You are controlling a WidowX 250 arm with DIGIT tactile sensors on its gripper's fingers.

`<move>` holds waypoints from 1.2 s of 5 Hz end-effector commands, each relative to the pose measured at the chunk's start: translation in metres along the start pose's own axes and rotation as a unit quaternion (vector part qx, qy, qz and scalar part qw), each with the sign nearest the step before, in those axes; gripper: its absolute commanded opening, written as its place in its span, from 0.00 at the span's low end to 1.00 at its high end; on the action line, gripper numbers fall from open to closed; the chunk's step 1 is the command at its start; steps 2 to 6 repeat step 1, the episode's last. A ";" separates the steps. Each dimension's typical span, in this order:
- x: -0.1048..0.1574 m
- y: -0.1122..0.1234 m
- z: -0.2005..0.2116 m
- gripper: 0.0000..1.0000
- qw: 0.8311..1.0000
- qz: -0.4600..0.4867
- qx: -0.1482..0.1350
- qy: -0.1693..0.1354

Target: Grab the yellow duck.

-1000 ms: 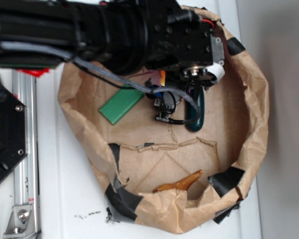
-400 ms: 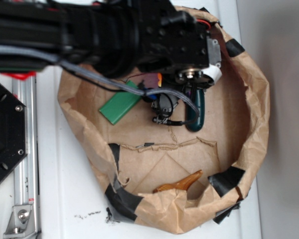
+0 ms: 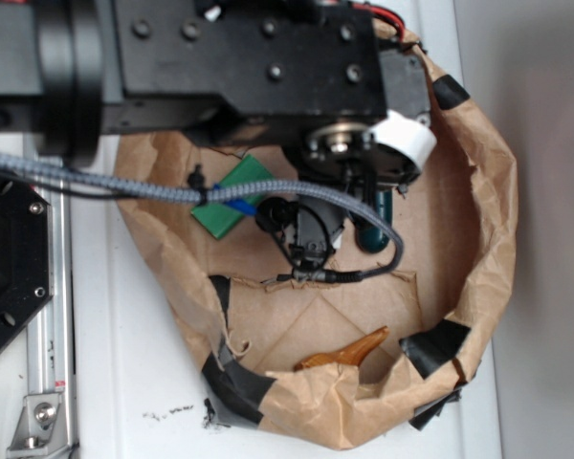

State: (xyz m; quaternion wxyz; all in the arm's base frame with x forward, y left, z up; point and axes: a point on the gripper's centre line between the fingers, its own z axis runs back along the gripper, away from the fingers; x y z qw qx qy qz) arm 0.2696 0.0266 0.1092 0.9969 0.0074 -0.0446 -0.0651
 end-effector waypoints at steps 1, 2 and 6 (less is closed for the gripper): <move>0.003 -0.020 0.028 0.00 0.999 0.046 -0.020 0.010; 0.003 -0.020 0.028 0.00 0.999 0.046 -0.020 0.010; 0.003 -0.020 0.028 0.00 0.999 0.046 -0.020 0.010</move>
